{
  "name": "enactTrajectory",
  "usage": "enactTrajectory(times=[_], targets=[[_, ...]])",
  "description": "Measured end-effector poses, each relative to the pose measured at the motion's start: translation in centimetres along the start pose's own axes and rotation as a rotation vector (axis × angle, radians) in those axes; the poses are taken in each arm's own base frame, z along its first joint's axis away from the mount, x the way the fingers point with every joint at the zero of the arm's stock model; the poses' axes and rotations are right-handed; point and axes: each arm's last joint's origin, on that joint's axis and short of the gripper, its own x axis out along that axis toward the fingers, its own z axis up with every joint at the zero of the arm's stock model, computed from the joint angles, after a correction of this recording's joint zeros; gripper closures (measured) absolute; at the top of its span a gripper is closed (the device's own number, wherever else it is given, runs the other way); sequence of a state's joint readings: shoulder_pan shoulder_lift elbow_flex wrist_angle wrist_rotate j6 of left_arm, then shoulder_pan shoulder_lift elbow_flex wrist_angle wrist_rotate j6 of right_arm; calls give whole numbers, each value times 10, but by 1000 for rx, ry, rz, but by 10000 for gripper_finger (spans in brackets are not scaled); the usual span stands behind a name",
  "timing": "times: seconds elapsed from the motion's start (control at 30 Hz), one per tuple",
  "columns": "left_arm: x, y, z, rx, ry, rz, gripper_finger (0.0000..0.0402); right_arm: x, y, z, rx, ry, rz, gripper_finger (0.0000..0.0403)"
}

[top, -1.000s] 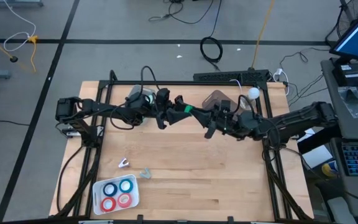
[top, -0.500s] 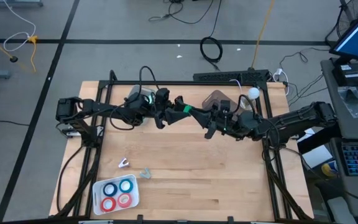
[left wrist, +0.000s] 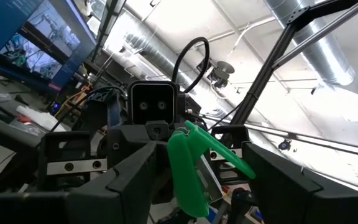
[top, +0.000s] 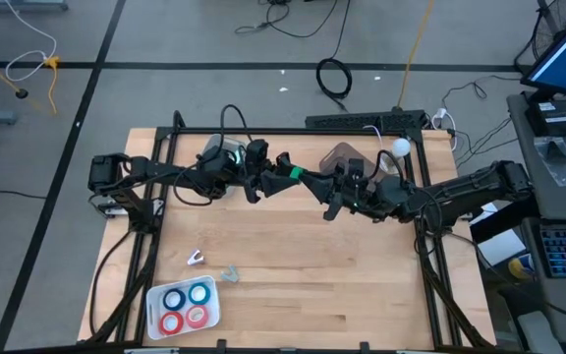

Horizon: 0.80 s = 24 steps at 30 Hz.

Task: Pick and place Stapler, Stapler remover, tape
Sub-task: Put the green stapler into the gray bin

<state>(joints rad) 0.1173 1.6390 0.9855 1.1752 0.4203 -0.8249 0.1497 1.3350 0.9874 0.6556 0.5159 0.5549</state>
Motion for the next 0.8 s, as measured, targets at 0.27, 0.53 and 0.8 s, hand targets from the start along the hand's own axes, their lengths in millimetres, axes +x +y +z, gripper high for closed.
enactTrajectory(times=[0.27, 0.53, 0.8], targets=[[0, 0, 0, -4, -9, 9, 168, 0, 0, 0, -16, -2, -5, 353], [0, 0, 0, -9, -22, 20, 187, 0, -1, 0, -23, 1, -8, 353], [0, 1, 0, -29, -21, 32, 258, 0, -1, -2, -32, 9, 0, 353]])
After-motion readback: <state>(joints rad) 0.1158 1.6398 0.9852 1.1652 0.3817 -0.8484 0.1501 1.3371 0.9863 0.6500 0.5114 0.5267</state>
